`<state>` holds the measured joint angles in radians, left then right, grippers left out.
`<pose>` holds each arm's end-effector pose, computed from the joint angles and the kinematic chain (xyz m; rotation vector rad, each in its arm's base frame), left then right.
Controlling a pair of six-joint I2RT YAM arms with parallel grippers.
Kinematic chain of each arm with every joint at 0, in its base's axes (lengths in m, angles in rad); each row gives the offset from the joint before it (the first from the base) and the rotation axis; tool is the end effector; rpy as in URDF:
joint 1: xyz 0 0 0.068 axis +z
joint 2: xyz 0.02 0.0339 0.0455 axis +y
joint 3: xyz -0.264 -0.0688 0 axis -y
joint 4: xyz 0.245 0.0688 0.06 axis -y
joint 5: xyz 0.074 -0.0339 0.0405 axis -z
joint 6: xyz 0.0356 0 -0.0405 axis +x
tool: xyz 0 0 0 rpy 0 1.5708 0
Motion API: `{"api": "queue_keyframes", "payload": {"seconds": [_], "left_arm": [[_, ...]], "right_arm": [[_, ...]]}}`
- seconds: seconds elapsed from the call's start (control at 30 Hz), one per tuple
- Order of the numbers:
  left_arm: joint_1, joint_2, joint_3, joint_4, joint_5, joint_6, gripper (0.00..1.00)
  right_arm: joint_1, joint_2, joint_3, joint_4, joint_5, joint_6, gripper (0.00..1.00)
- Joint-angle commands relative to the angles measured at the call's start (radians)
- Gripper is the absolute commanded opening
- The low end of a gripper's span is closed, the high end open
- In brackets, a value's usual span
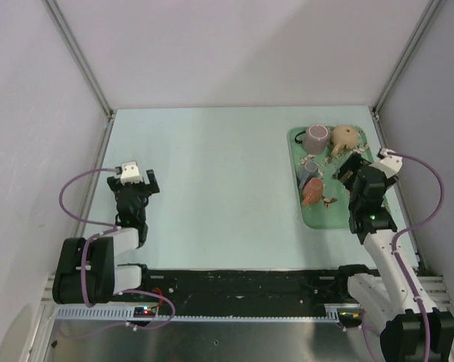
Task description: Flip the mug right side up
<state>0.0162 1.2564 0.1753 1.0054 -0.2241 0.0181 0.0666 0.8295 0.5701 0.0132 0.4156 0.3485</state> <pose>0.2148 0.0114 0.1684 -0.1695 1.6400 0.2106 0.1978 -0.0012 0.2774 0.5376 1.7141 -0.0809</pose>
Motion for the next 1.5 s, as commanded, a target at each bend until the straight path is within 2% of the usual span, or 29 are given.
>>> {"api": "queue_keyframes", "payload": {"seconds": [0.0,0.17,0.27,0.33,0.43,0.53,0.7,0.9,1.13,1.3,1.47], "left_arm": [[0.003,-0.045,0.201,-0.275,0.049,0.016,1.0],[0.004,-0.038,0.522,-0.804,0.157,0.059,1.0],[0.004,-0.021,0.734,-1.109,0.207,0.107,1.0],[0.004,-0.02,0.838,-1.255,0.232,0.124,1.0],[0.004,-0.022,0.934,-1.4,0.257,0.121,1.0],[0.004,-0.023,0.973,-1.459,0.296,0.103,1.0],[0.004,-0.027,0.97,-1.471,0.325,0.085,1.0],[0.004,-0.017,0.985,-1.472,0.338,0.083,1.0],[0.004,-0.007,1.006,-1.472,0.367,0.074,1.0],[0.006,0.001,1.012,-1.479,0.381,0.076,1.0],[0.012,0.01,1.017,-1.484,0.413,0.077,1.0]], "right_arm": [[0.004,0.073,0.111,-0.494,0.102,0.136,0.99],[-0.019,0.182,0.223,-0.714,0.088,0.189,0.99],[-0.048,0.207,0.243,-0.774,0.034,0.21,0.99],[-0.056,0.211,0.244,-0.788,-0.011,0.217,0.97],[-0.057,0.206,0.244,-0.779,-0.04,0.213,0.89],[-0.057,0.215,0.241,-0.748,-0.031,0.202,0.85],[-0.164,0.271,0.219,-0.725,0.025,0.199,0.78],[-0.242,0.297,0.19,-0.54,-0.107,0.102,0.61],[-0.244,0.424,0.199,-0.47,-0.13,0.117,0.57],[-0.247,0.517,0.224,-0.491,-0.028,0.156,0.51],[-0.247,0.568,0.241,-0.442,-0.009,0.142,0.47]]}}
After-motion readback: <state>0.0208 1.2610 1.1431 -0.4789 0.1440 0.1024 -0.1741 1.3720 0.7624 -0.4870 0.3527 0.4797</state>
